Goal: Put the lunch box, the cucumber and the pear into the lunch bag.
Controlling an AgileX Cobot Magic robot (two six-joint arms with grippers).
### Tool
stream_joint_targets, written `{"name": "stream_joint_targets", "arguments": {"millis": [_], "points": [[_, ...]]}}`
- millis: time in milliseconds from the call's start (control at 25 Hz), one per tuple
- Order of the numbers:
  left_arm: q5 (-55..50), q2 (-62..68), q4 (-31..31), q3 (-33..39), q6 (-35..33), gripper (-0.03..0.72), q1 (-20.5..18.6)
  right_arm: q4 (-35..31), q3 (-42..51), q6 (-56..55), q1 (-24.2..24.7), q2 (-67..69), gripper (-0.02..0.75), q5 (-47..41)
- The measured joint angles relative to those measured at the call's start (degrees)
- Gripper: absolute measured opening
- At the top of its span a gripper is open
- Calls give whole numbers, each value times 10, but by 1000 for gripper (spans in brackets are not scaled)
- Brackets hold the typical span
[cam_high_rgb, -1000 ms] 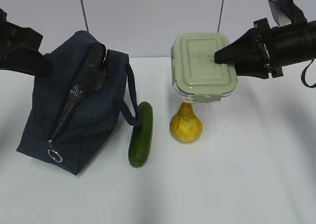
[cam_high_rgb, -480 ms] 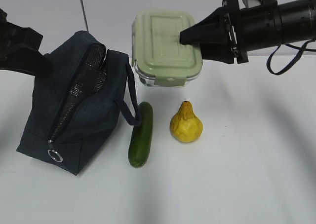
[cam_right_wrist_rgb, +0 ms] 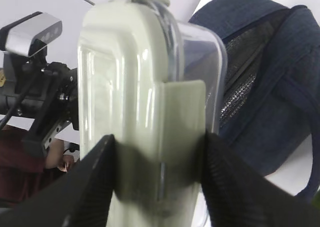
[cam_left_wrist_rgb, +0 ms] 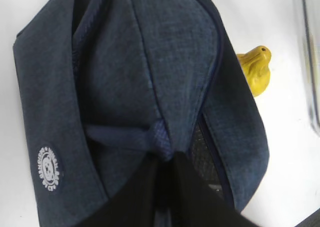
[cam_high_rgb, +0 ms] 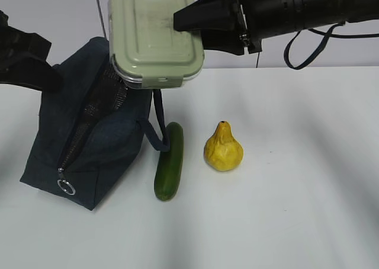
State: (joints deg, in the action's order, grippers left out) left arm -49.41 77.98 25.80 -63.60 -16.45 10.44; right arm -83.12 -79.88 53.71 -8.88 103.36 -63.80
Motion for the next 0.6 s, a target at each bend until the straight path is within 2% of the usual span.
{"name": "stream_joint_targets", "arguments": {"millis": [400, 600], "points": [[0, 0, 1, 0, 0, 3, 0, -11, 0, 15, -50, 39, 390, 88], [0, 0, 1, 0, 0, 3, 0, -41, -5, 33, -62, 61, 390, 120]]}}
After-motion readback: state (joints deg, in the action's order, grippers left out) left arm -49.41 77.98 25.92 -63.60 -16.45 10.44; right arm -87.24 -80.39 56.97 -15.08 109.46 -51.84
